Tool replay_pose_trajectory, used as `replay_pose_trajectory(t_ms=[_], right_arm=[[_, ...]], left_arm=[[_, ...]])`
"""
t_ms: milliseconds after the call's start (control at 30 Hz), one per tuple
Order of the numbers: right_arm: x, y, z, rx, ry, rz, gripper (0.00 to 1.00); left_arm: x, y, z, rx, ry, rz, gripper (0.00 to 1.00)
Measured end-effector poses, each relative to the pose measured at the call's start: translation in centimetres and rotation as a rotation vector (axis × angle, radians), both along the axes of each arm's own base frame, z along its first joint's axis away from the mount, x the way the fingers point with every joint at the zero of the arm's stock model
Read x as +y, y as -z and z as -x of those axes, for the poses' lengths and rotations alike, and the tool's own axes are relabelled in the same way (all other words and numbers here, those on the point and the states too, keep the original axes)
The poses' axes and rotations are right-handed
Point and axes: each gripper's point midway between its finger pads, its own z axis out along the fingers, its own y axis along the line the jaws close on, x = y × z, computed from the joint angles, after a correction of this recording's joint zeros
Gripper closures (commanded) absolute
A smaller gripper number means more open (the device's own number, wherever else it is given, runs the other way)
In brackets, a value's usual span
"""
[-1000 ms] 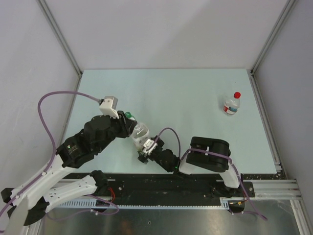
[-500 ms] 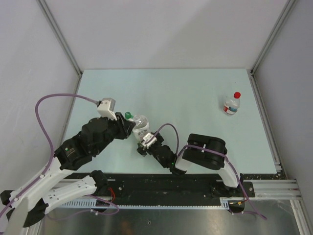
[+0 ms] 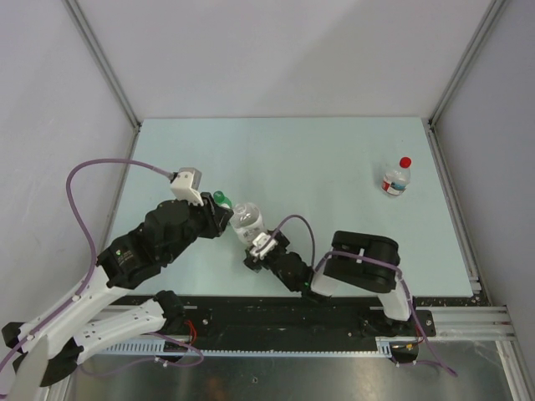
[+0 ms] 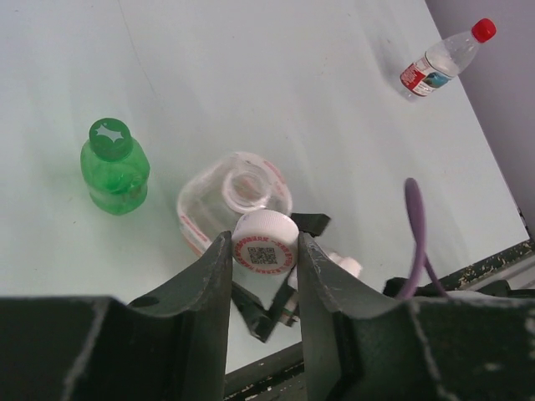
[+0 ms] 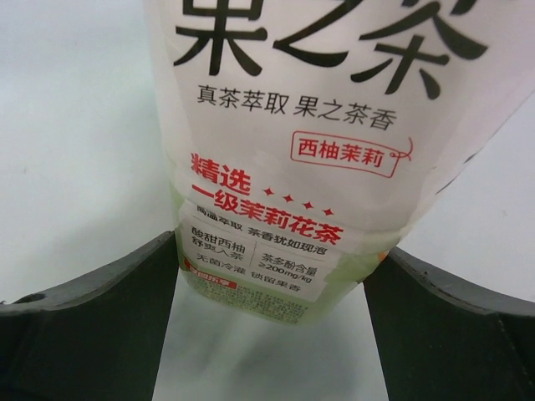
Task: Screw on the bottle caps
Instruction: Pick up the plastic bottle at the center of the board.
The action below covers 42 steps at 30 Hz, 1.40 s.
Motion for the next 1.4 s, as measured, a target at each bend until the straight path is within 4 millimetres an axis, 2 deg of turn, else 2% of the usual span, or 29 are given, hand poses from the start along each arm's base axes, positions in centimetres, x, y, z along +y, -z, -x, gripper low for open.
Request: replay_pose_trajectory(t_ms=[133, 267, 333, 467, 567, 633, 700, 767, 833, 933, 1067, 1167, 1267, 1400], right_arm=[[-2.9, -1.0, 1.6, 0.002, -0.031, 0.021, 0.96], [-4.9, -3.7, 3.3, -0.016, -0.088, -0.02, 1.0], [-6.0, -5.9, 4.2, -0.026, -0.126, -0.078, 1.0], [-7.6, -12.4, 4.9, -0.044, -0.173, -0.249, 1.0], [-10.0, -17.5, 5.2, -0.076, -0.178, -0.342, 1.0], [-11.4, -19.4, 5.2, -0.084, -0.176, -0.345, 1.0], [-13.1, -20.3, 4.7, -0.075, -0.146, -0.313, 1.0], [-15.1, -20.1, 3.9, -0.062, -0.097, -0.271, 1.0], [-16.8, -18.9, 3.3, -0.039, -0.053, -0.215, 1.0], [-18.4, -17.1, 2.6, 0.0, 0.0, -0.147, 1.0], [-19.1, -14.7, 2.6, 0.053, 0.015, -0.051, 1.0], [-19.1, -13.1, 3.0, 0.088, -0.01, 0.046, 1.0], [-18.4, -12.2, 3.6, 0.096, -0.05, 0.14, 1.0], [-17.4, -11.2, 4.4, 0.073, -0.095, 0.257, 1.0]], left_arm=[[0.1, 0.0, -0.1, -0.002, -0.001, -0.006, 0.93], [-0.3, -0.4, -0.3, -0.003, 0.008, -0.017, 0.93], [-1.0, -1.3, -0.6, -0.013, 0.029, -0.025, 0.94], [-2.8, -4.2, -1.7, -0.072, 0.093, -0.067, 0.95], [-5.1, -7.2, -3.3, -0.145, 0.158, -0.103, 0.93], [-6.9, -9.4, -4.4, -0.198, 0.211, -0.114, 0.93], [-9.1, -12.0, -5.3, -0.266, 0.285, -0.114, 0.92], [-11.1, -14.0, -5.8, -0.338, 0.369, -0.12, 0.92], [-12.5, -14.9, -5.7, -0.396, 0.451, -0.138, 0.93], [-13.7, -15.2, -4.9, -0.472, 0.577, -0.182, 0.93], [-14.4, -14.9, -3.4, -0.595, 0.736, -0.266, 0.93], [-13.8, -12.6, -2.0, -0.715, 0.857, -0.38, 0.98], [-12.3, -8.7, -0.2, -0.78, 0.971, -0.5, 1.0], [-11.1, -6.6, 0.7, -0.839, 1.041, -0.602, 0.97]])
